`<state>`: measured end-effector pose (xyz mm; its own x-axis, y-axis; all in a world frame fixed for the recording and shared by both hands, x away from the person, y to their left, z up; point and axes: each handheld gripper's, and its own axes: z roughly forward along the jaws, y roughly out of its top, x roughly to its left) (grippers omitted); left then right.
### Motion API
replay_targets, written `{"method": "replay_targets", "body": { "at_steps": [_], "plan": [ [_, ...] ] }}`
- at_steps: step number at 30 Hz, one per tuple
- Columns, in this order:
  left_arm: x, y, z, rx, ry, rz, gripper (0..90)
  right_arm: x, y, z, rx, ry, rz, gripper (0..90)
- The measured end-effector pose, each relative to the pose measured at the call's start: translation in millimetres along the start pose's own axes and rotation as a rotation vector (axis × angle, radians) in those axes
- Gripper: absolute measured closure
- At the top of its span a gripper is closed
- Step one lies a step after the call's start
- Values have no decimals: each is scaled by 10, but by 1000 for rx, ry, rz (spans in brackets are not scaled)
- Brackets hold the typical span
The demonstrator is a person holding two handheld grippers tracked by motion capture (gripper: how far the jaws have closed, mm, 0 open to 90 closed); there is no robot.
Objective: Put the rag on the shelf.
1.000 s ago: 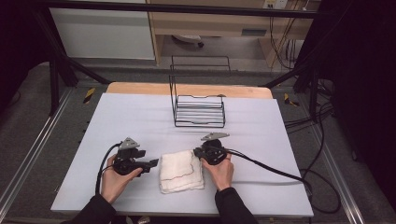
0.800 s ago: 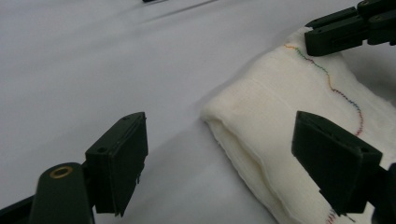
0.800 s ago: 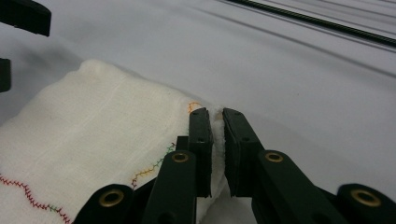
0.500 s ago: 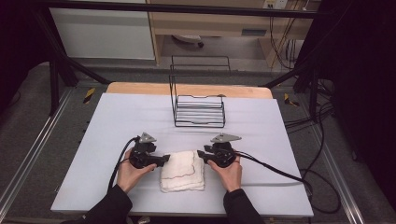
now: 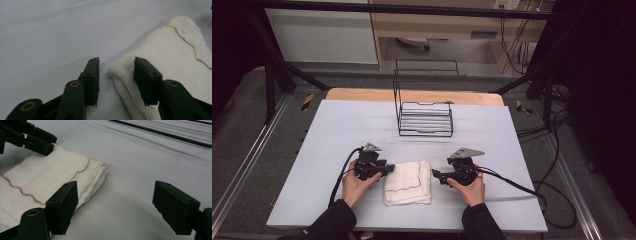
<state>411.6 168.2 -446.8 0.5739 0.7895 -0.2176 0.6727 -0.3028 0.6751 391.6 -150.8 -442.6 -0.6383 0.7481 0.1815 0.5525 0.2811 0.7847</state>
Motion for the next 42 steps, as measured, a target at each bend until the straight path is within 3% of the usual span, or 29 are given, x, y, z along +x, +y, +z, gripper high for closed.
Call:
{"method": "replay_targets", "body": {
  "at_steps": [6, 10, 19, 26, 31, 33, 39, 42],
  "plan": [
    [-56, 0, 11, 4, 8, -3, 682, -9, 11, -16, -3, 5, -6, 121],
    [-69, -6, 13, 9, 16, -4, 703, -14, 14, -7, -4, 17, -5, 83],
    [-119, -1, 24, 13, 35, 46, 739, -27, 39, 73, -13, 33, 26, 40],
    [-120, -5, 27, 10, 30, 61, 745, 32, 148, 214, -19, 35, 3, 10],
    [-117, -5, 29, 9, 27, 68, 745, 56, 220, 335, 4, 2, 8, 42],
    [-118, -6, 30, 7, 29, 76, 745, 56, 218, 372, 6, 2, -2, 97],
    [-119, -10, 32, 4, 29, 84, 742, 22, 207, 465, 26, 20, 28, 246],
    [-113, -13, 30, 4, 25, 87, 739, 24, 182, 489, 53, 3, 26, 338]
  ]
}}
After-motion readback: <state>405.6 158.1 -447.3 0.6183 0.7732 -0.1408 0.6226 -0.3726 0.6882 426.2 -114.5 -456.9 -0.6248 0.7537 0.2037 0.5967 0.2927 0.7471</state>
